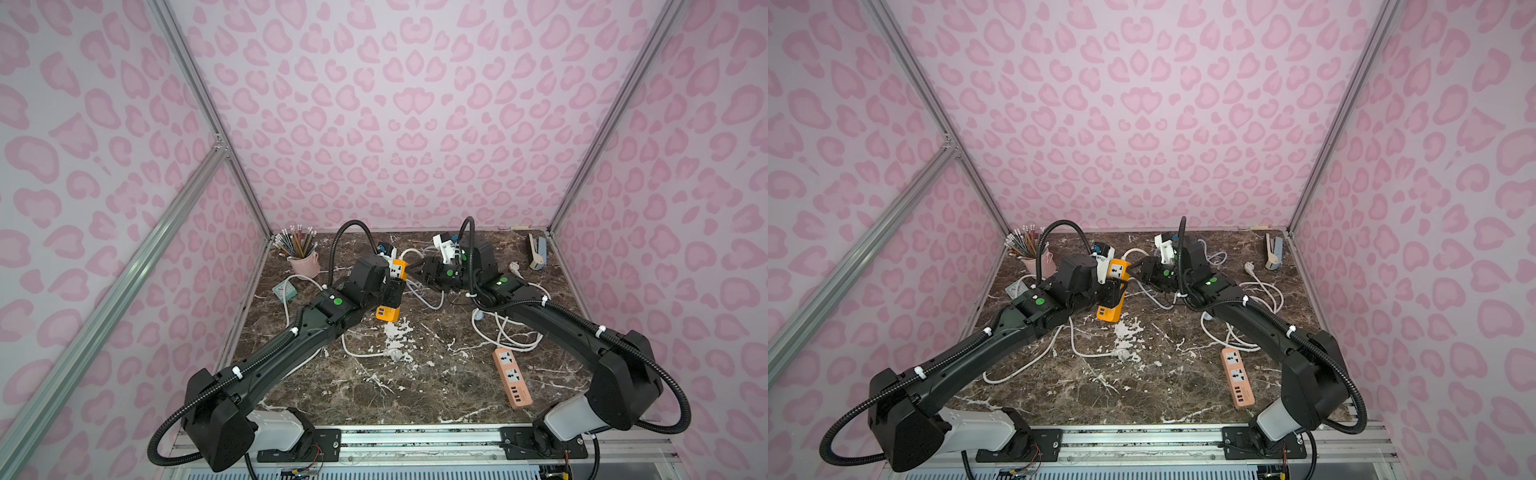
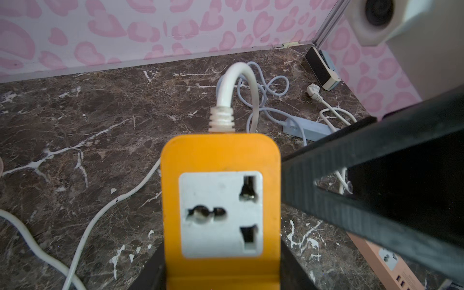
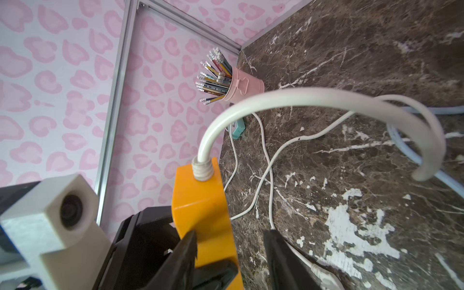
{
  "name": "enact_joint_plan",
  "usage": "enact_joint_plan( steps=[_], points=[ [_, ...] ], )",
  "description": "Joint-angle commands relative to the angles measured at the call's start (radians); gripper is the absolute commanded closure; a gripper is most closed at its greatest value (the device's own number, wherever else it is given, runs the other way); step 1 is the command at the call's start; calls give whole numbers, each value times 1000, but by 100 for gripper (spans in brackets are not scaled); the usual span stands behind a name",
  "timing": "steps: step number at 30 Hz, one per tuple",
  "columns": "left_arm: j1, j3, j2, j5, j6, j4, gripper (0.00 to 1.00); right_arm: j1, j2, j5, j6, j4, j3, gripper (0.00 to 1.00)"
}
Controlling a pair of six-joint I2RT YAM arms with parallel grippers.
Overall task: Wrap the cord around the power strip
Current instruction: Pick up the power strip from the center of the board.
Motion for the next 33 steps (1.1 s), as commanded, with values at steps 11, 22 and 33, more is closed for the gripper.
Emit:
enact_joint_plan(
  steps=[11,22,33],
  points=[
    [-14,47,54,113,56,101,88,-20,-19,5,37,132,-22,31],
    [-15,51,56,134,47,108,87,-11,43,-8,23,144,-9,54],
    [-7,117,72,241,51,30,53,-33,33,21,-47,205,-43,78]
  ],
)
